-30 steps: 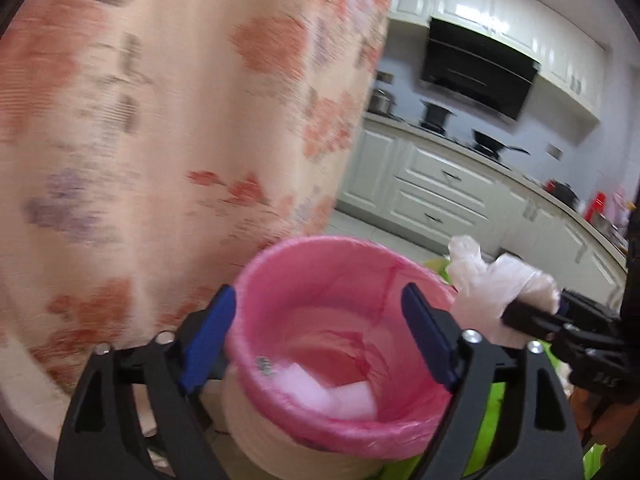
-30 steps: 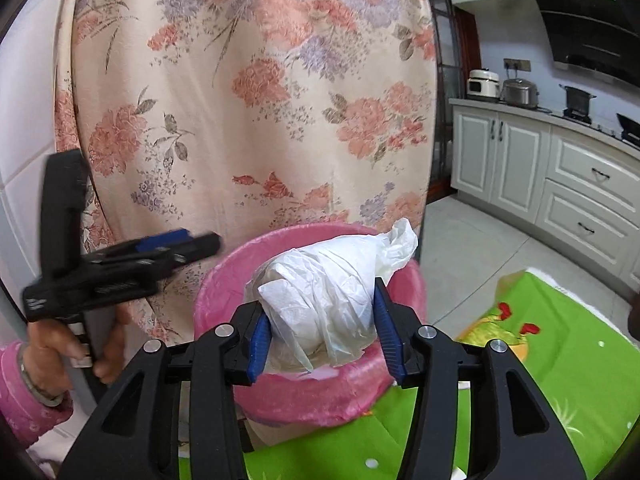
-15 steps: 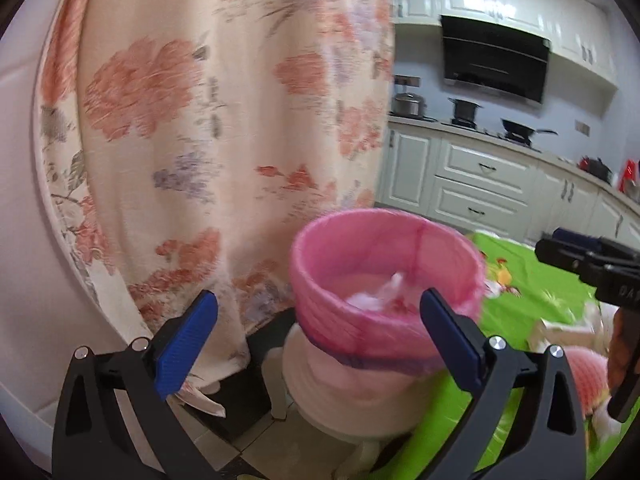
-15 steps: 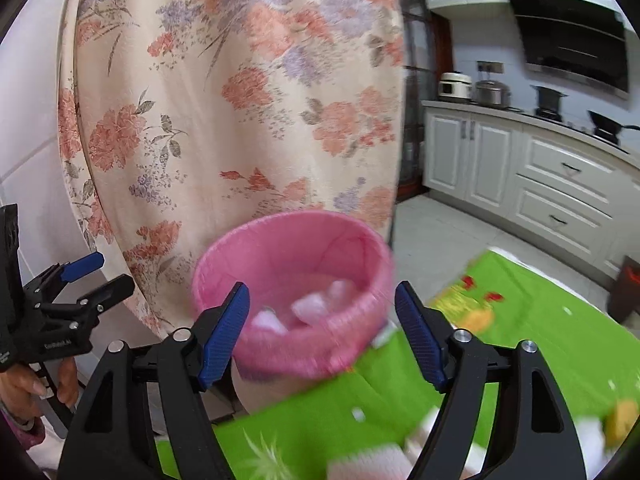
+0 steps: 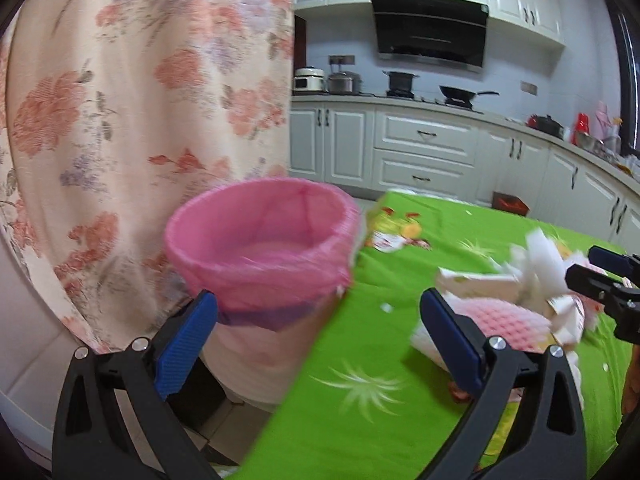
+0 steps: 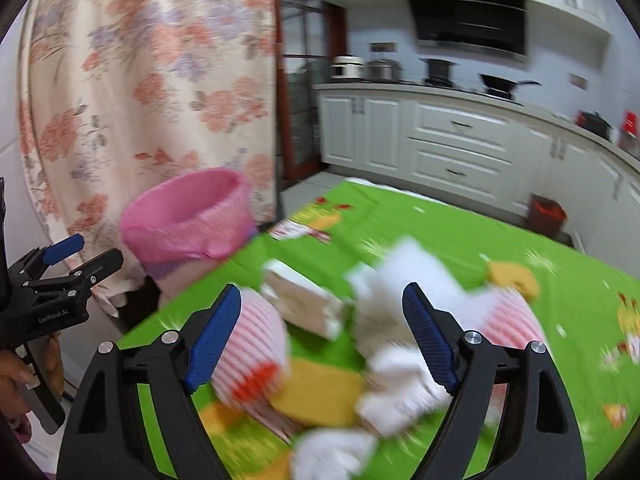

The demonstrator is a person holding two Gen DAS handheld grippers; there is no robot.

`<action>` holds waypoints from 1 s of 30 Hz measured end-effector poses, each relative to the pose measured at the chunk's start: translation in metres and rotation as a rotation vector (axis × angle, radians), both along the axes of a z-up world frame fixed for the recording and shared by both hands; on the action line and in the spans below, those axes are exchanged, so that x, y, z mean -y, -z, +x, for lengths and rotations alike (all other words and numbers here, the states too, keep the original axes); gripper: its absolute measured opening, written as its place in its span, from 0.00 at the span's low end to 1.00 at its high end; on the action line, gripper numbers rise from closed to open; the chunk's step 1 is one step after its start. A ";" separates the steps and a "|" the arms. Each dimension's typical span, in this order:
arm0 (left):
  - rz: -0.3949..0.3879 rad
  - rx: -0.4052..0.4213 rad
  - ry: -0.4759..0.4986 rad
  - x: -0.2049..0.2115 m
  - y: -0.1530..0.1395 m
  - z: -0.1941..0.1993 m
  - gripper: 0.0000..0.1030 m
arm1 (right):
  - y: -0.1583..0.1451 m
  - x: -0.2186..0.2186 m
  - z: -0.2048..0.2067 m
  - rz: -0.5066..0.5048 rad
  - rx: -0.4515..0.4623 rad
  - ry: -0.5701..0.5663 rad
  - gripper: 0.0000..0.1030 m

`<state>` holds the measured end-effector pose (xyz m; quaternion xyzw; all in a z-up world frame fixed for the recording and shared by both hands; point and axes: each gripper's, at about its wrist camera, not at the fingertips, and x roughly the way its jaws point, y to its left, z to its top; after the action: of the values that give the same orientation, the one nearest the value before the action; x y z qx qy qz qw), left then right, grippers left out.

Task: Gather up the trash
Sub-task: 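Return to the table and grasp the white tissue with the right tool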

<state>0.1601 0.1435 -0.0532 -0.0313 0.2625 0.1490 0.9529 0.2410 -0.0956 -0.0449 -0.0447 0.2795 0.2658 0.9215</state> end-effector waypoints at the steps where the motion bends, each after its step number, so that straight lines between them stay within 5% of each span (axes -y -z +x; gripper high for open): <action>1: -0.002 -0.005 0.006 0.007 0.003 0.000 0.95 | 0.004 0.010 -0.003 0.000 -0.006 0.023 0.76; 14: -0.029 -0.034 0.038 0.049 0.022 -0.001 0.95 | 0.060 0.053 -0.049 -0.031 -0.114 0.089 0.76; 30: -0.044 -0.045 0.019 0.032 0.029 -0.011 0.95 | 0.076 0.017 -0.048 -0.060 -0.160 0.024 0.73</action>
<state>0.1494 0.1116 -0.0825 -0.0465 0.2874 0.1347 0.9471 0.1933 -0.1124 -0.1208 -0.0473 0.3606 0.2489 0.8977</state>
